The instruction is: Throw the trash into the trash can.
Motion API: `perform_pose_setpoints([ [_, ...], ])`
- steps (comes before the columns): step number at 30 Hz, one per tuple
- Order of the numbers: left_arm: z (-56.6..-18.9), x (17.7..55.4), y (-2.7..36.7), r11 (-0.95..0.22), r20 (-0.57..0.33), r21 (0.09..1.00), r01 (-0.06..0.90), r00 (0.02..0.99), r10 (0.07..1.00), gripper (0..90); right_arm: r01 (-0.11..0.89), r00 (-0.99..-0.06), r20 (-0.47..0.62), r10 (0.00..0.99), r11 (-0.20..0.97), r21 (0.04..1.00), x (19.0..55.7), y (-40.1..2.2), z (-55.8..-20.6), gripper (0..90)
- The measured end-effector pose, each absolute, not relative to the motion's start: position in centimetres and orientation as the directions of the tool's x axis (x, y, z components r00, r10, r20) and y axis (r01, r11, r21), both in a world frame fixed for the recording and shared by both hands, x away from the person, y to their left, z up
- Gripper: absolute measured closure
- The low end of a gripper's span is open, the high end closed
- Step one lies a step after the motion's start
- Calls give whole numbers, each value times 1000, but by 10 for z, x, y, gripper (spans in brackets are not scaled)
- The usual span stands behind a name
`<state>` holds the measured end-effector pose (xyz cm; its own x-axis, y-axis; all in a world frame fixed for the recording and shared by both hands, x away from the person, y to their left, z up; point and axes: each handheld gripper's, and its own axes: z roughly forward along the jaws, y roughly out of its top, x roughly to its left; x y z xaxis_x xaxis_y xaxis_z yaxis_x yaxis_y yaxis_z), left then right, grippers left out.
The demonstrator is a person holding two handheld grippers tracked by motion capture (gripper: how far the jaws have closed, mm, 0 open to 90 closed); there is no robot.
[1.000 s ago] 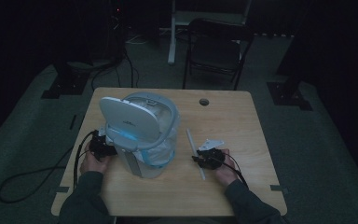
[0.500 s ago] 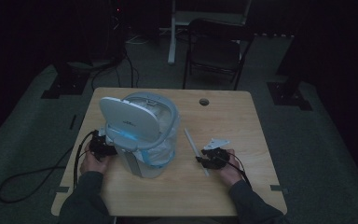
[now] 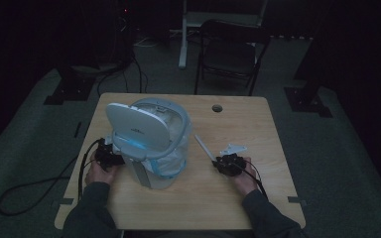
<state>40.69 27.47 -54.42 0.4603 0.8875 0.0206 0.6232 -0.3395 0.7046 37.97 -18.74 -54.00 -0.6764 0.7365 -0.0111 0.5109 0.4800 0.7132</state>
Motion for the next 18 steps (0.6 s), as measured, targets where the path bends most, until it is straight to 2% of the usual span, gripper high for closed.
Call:
perform_pose_setpoints([
  [4,-544,407,275,-340,19,704,623,461,887,145,513,-669,-17,743,478,713,382,-187,-540,776],
  [18,-544,407,275,-339,20,704,623,460,888,145,508,-657,-12,753,455,732,383,-194,-532,784],
])
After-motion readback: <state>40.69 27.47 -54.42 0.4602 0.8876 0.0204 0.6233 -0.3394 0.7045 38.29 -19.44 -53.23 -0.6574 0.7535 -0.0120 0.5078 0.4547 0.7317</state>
